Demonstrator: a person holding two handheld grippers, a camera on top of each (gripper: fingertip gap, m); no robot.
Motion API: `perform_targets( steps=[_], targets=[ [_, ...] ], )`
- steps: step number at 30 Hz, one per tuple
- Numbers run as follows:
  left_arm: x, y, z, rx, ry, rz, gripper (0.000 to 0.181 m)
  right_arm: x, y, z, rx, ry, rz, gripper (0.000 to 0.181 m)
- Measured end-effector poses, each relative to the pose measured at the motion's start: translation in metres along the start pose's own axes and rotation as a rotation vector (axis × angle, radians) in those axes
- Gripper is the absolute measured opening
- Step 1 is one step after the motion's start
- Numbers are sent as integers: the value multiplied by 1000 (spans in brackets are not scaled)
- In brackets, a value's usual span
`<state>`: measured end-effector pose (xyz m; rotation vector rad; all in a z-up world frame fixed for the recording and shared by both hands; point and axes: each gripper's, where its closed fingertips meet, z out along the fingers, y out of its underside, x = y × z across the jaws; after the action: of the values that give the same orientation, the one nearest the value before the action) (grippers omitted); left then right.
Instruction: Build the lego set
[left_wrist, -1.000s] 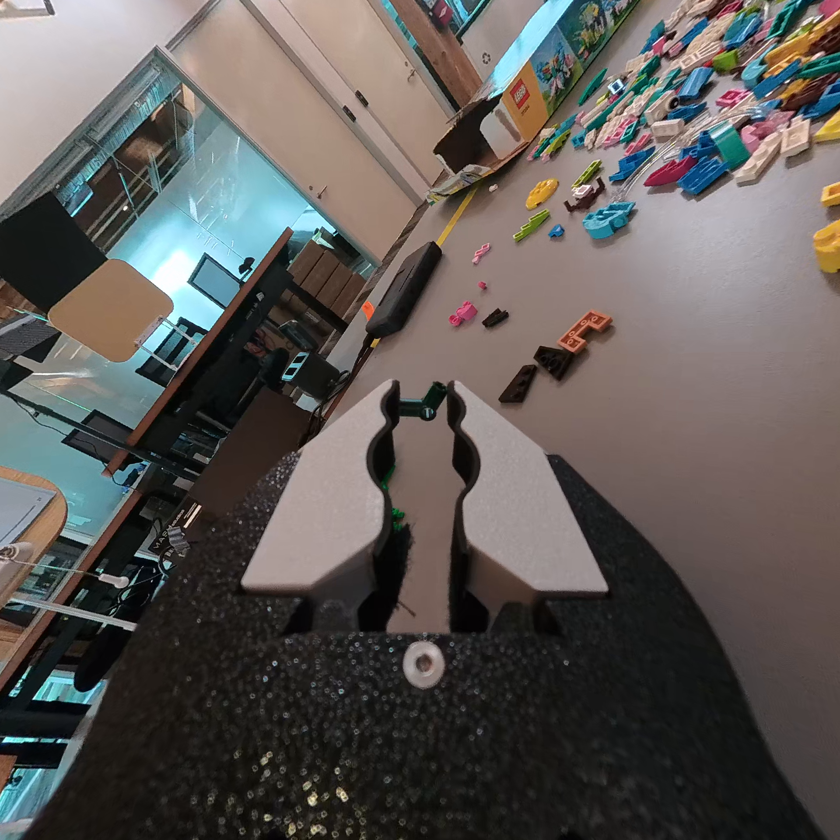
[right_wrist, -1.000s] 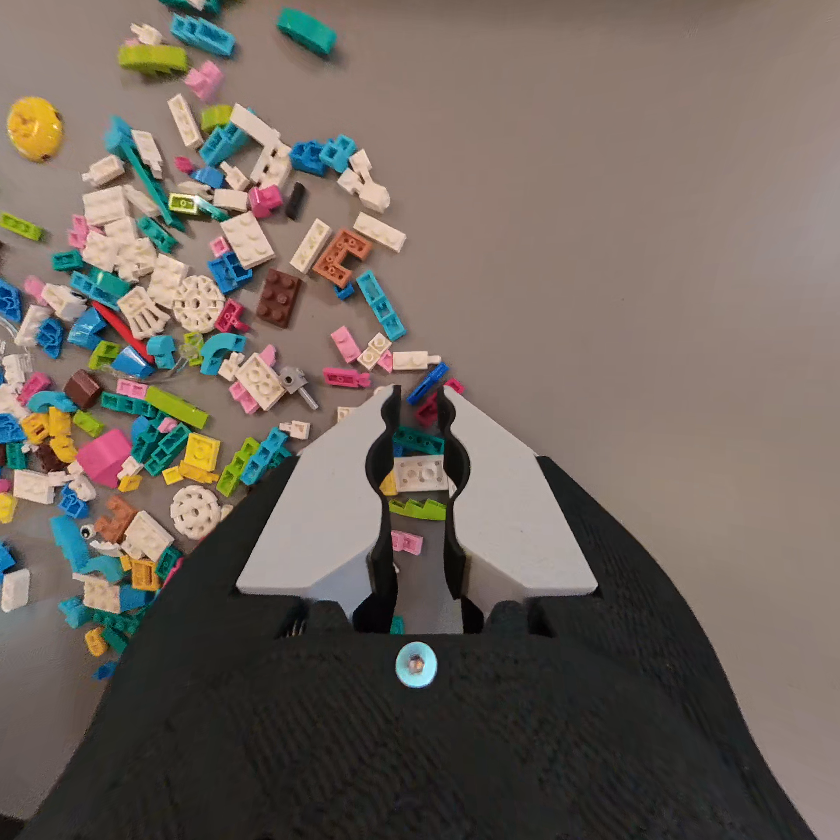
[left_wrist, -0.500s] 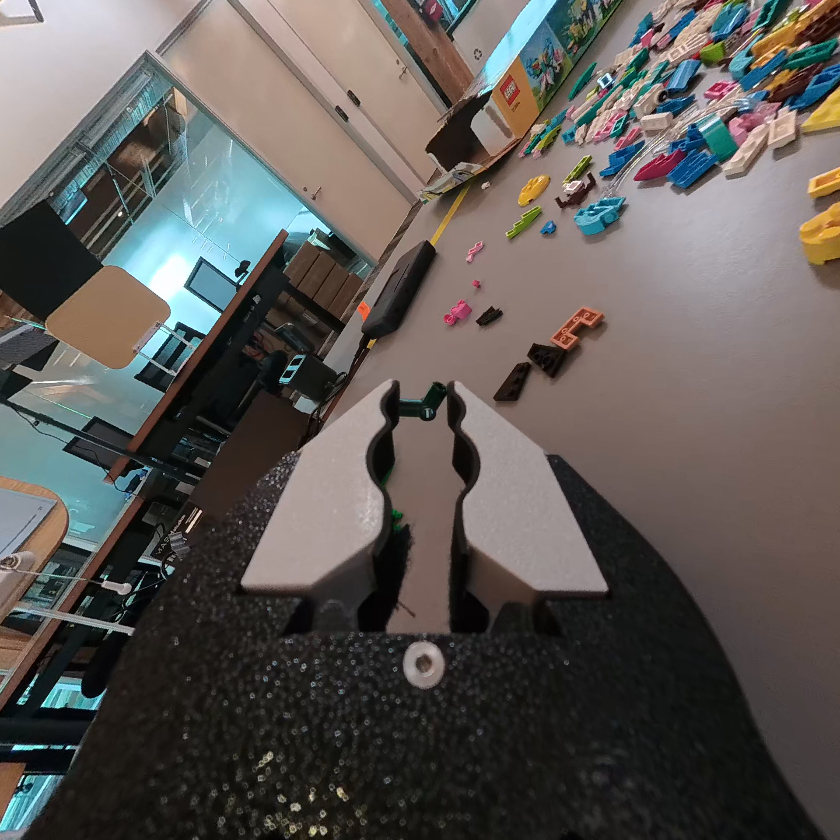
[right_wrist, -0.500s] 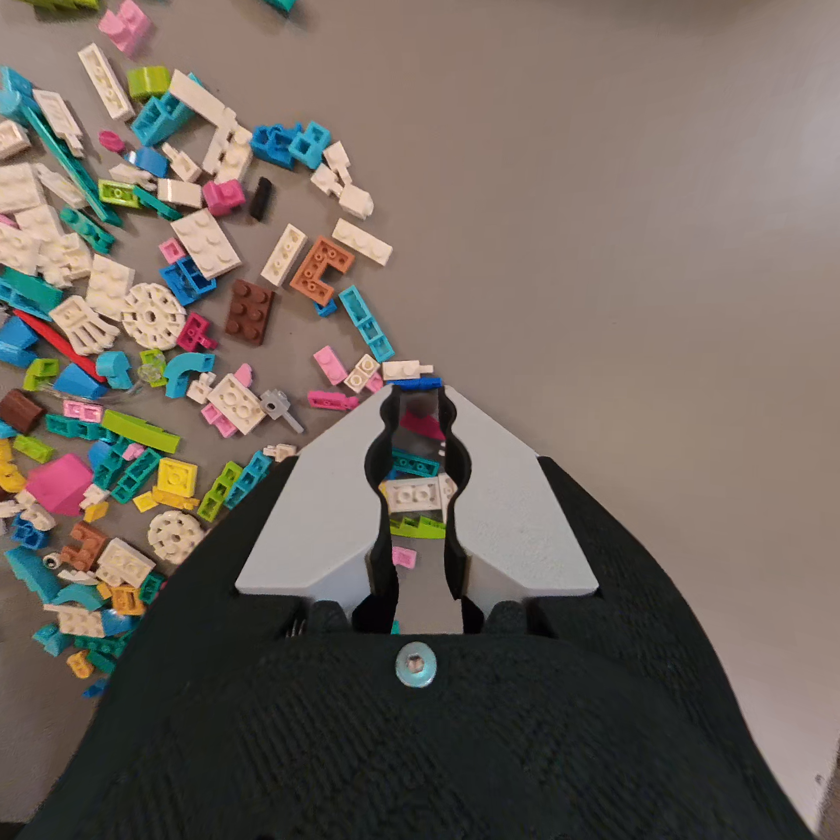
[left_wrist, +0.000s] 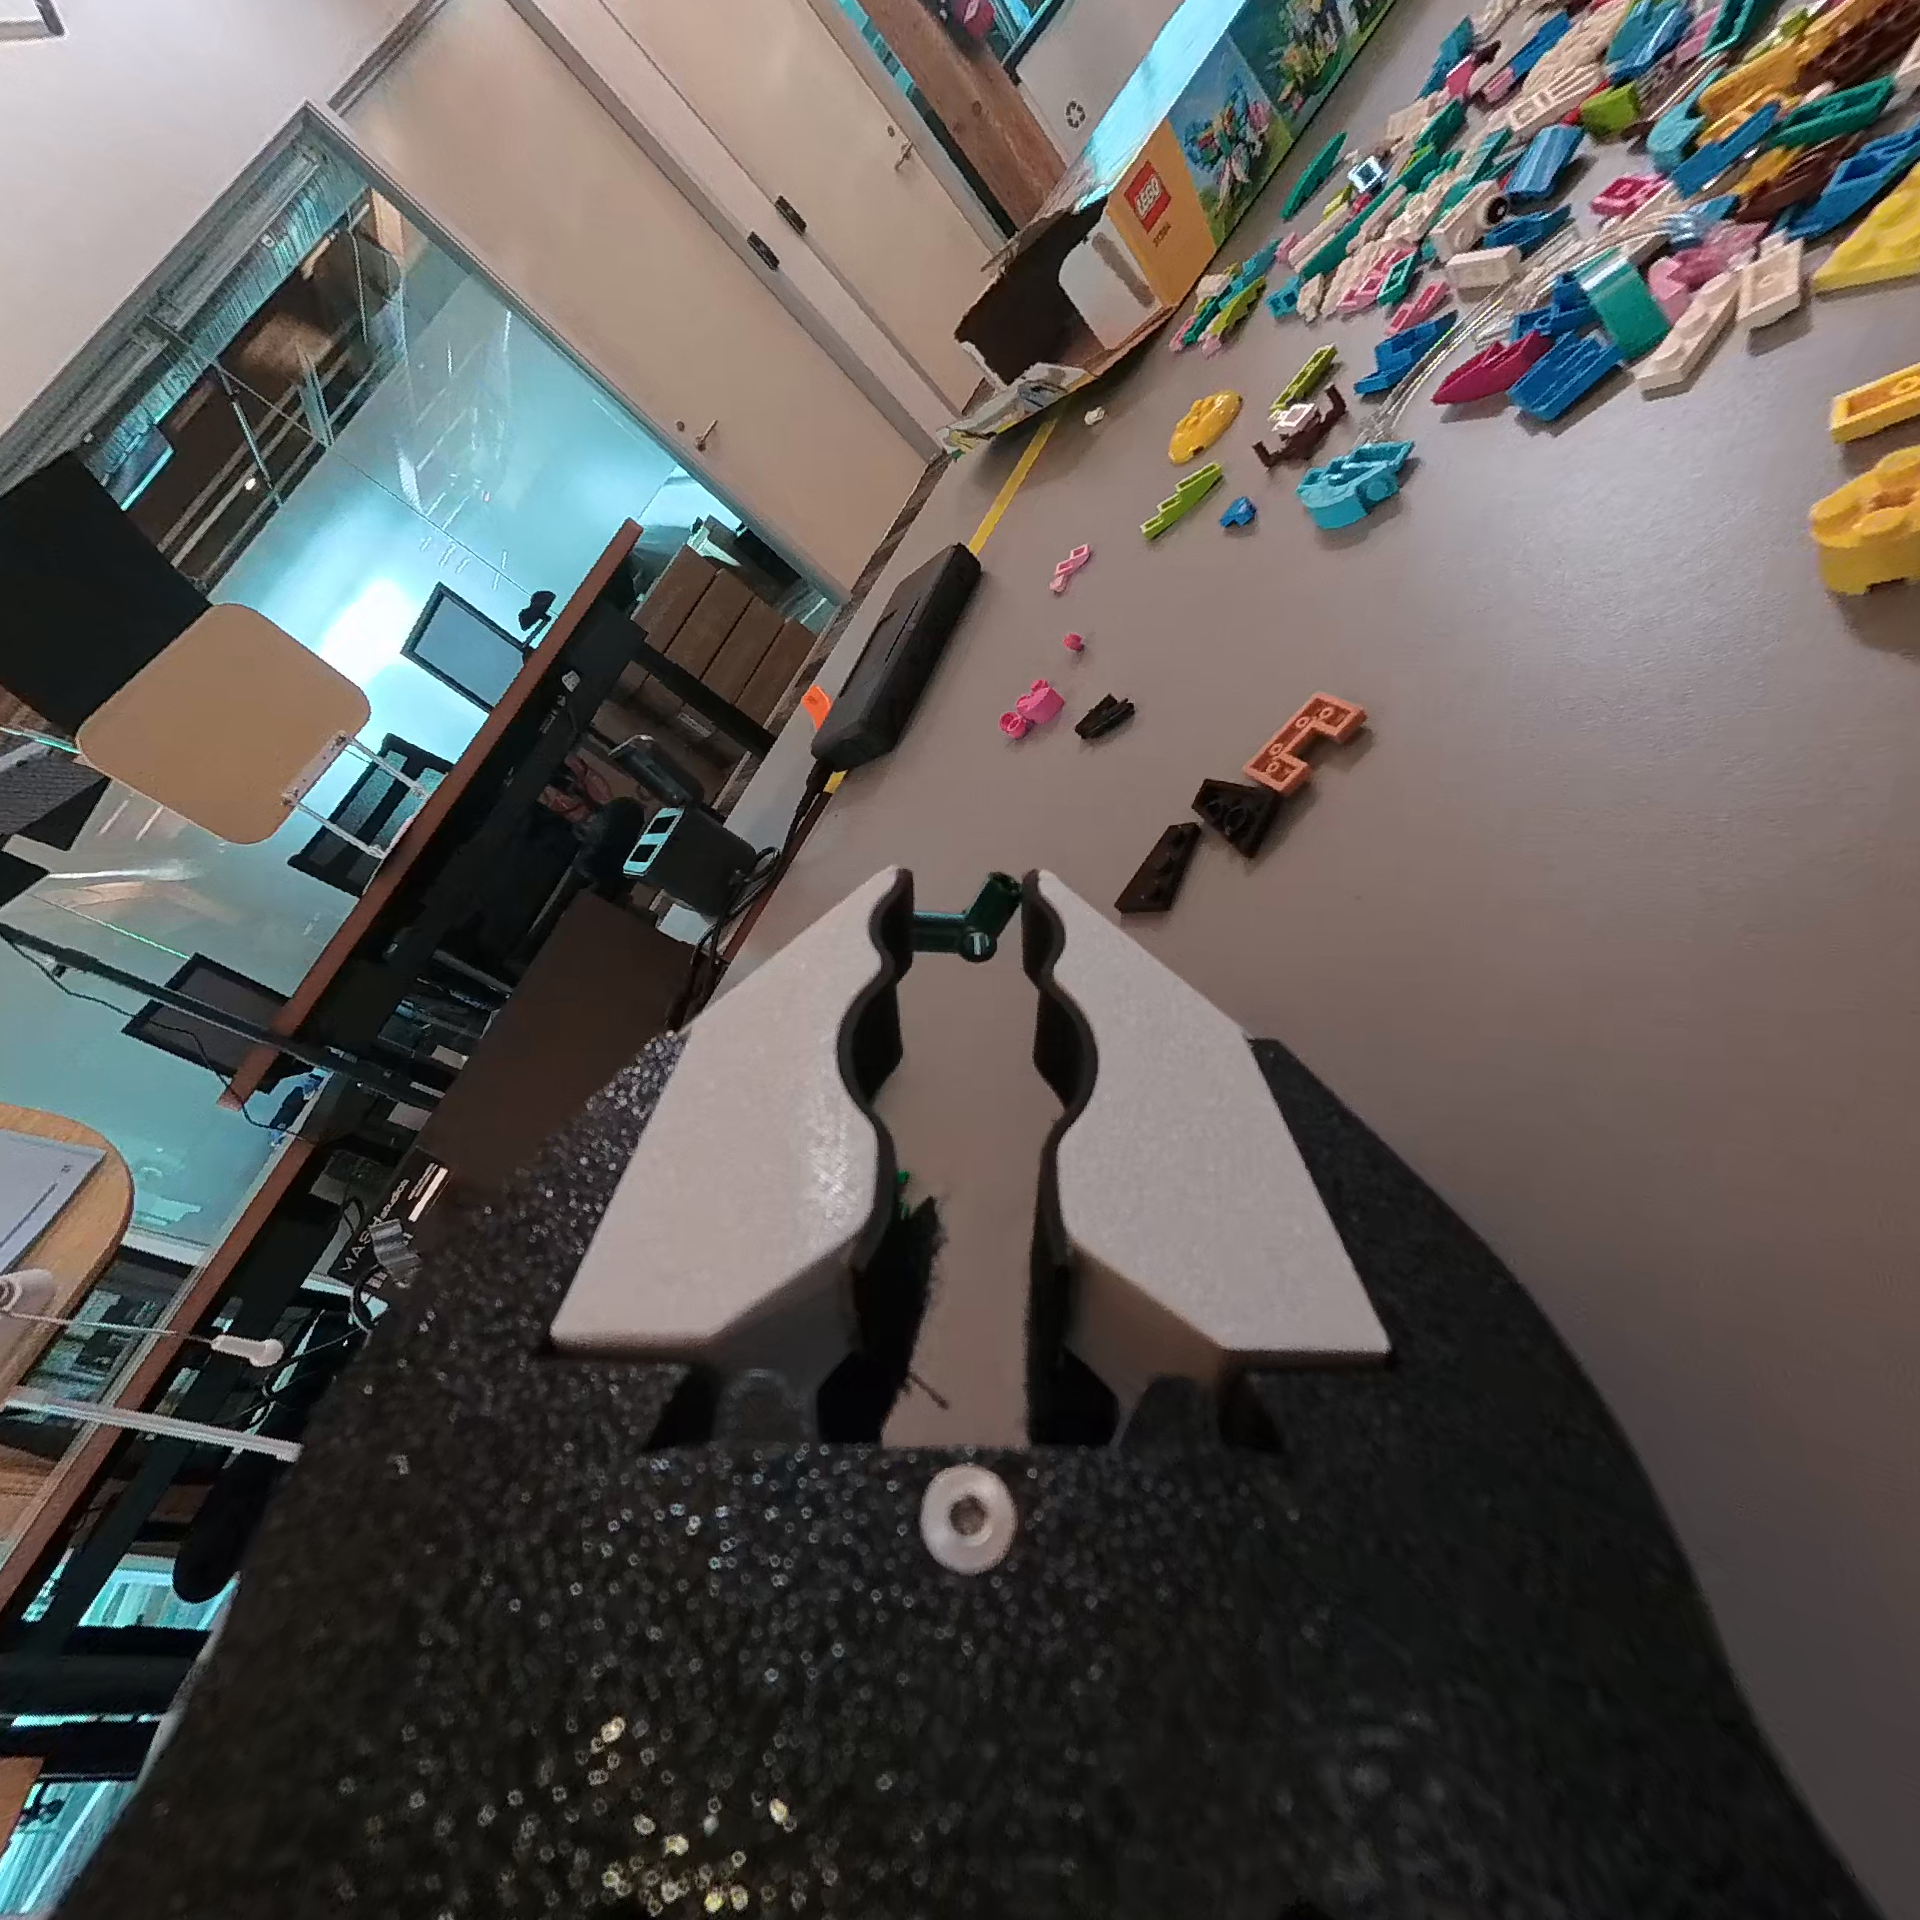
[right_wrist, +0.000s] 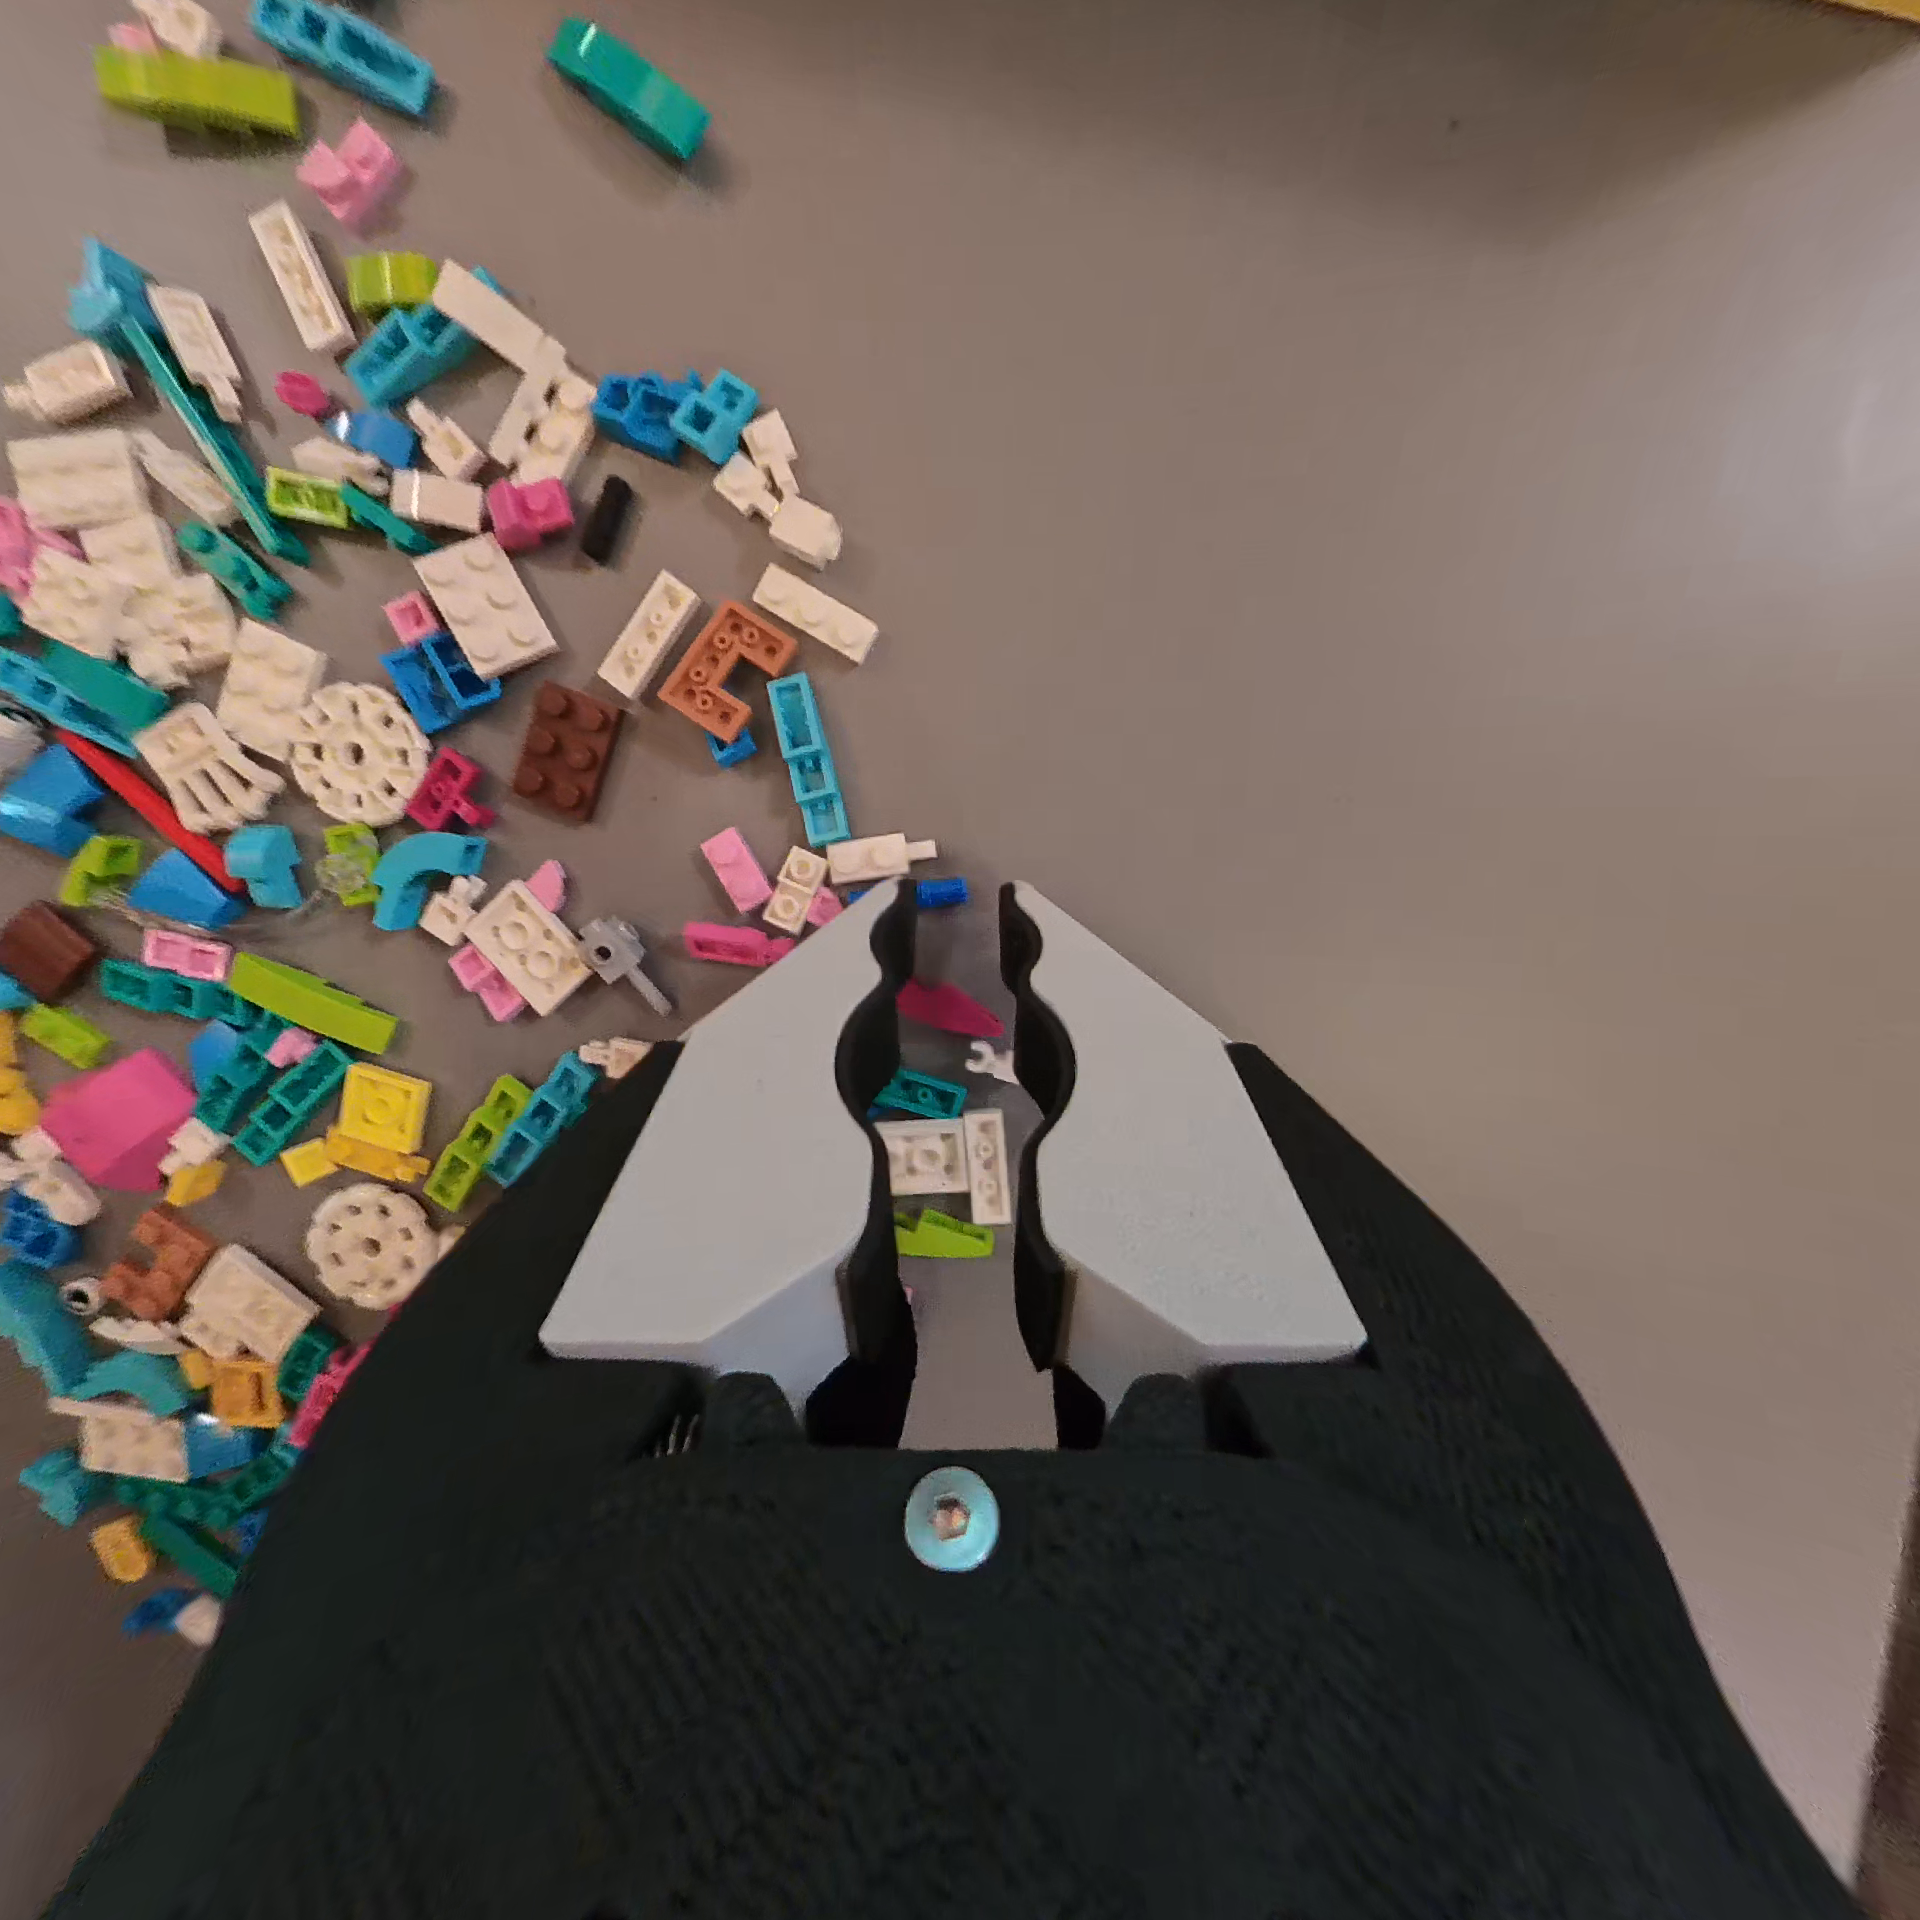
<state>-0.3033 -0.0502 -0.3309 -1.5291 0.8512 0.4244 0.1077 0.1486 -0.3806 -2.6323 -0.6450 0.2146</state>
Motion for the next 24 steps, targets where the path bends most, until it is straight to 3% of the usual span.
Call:
perform_targets(
  steps=[11, 19, 24],
  targets=[
    [1, 0, 0, 1, 6, -1, 18, -4, -4, 4, 1, -44, 221, 17],
    [0, 2, -1, 0, 6, -21, 19, -5, 4, 7, -55, 64, 153, 18],
    [0, 1, -1, 1, 8, -17, 19, -8, 5, 7, -74, 54, 129, 12]
  ],
)
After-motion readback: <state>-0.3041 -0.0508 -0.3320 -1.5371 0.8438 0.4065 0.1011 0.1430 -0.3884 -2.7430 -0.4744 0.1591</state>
